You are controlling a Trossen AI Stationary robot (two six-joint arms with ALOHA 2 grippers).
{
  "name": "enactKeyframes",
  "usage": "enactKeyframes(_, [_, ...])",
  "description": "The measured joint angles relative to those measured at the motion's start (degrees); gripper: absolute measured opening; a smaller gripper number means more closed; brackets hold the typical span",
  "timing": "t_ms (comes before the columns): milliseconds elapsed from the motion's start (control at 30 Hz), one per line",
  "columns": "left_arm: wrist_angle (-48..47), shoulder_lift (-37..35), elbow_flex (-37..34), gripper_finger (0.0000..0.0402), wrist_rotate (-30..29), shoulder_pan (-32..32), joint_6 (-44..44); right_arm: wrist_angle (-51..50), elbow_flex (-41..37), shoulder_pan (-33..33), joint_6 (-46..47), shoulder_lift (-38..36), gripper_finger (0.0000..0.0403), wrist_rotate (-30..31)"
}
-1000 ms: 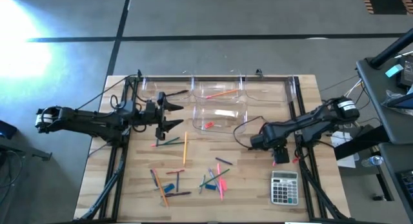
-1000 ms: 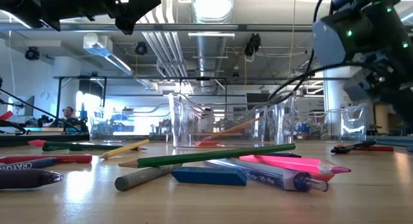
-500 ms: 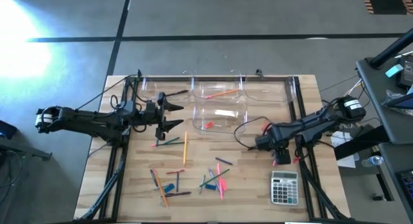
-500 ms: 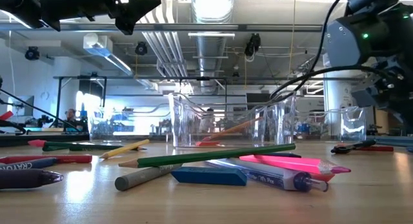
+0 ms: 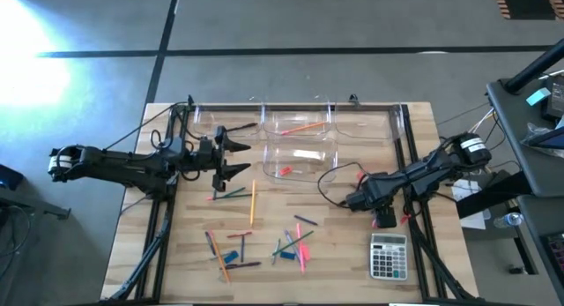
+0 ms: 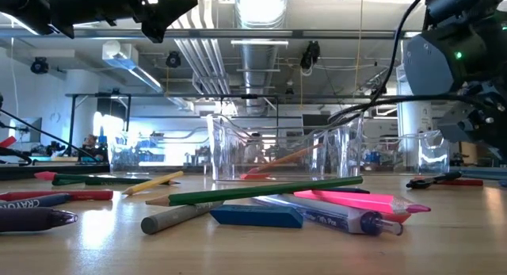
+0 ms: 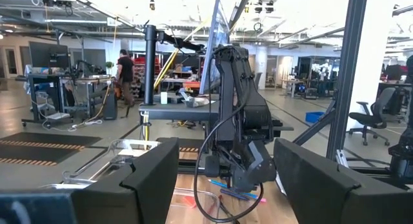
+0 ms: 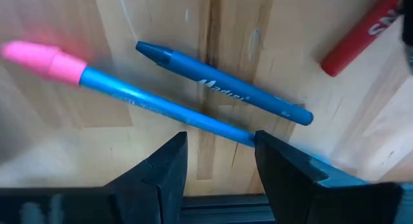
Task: Sort crayons/erasers/pens/pencils in bins
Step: Put the blue pencil into the top center transparent bin
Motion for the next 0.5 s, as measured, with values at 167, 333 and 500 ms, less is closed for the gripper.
enactKeyframes(167, [0.0,0.0,0.0,0.0239,0.0,0.0,0.0,0.7,1.2,0.0,0.2,3.4,0.0169,-0.1])
enactKeyframes(333, [0.0,0.0,0.0,0.0239,0.0,0.0,0.0,1.4,1.8,0.0,-0.6,5.3,0.0168,-0.5])
enactKeyframes(500, [0.0,0.0,0.0,0.0239,0.0,0.0,0.0,1.7,1.9,0.0,-1.5,5.5,0.0163,-0.5])
